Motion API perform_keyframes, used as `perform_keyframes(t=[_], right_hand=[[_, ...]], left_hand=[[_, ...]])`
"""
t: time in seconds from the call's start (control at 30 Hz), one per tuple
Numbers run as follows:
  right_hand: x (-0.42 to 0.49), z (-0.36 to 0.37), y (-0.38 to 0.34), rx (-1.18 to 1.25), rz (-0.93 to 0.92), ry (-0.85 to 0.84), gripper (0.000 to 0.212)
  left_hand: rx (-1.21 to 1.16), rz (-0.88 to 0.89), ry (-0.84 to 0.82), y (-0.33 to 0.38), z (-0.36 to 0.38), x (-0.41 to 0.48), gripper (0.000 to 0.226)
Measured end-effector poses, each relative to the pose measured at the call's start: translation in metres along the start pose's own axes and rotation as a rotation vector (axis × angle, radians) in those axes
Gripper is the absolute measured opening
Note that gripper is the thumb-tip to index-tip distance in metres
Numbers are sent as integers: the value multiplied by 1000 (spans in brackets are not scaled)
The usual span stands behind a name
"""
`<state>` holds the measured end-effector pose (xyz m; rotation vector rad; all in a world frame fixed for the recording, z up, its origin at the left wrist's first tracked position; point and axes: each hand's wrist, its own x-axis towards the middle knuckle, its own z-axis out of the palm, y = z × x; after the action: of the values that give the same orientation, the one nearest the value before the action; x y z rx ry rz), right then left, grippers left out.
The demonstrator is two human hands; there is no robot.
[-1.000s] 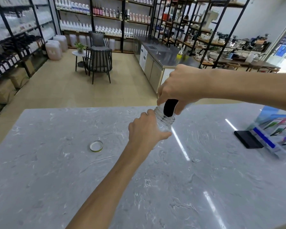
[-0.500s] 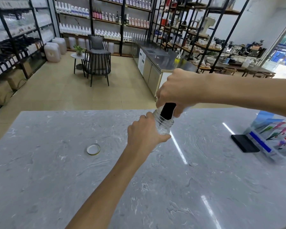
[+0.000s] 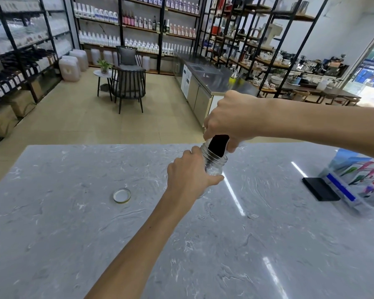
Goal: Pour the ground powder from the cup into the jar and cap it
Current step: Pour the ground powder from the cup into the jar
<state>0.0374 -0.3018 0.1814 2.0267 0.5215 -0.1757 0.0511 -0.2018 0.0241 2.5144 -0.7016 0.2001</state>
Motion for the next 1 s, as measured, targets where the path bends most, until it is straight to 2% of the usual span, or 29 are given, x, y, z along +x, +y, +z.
perform_keyframes(t=[0.53,1.0], right_hand=[[0,-7,-7,-17,-4,-36,56],[13,-11,-10,-113,10,-120,40]], left_hand=[[19,-5,7,0,-1,-2,77],[0,-18,16,-2,0,-1,78]])
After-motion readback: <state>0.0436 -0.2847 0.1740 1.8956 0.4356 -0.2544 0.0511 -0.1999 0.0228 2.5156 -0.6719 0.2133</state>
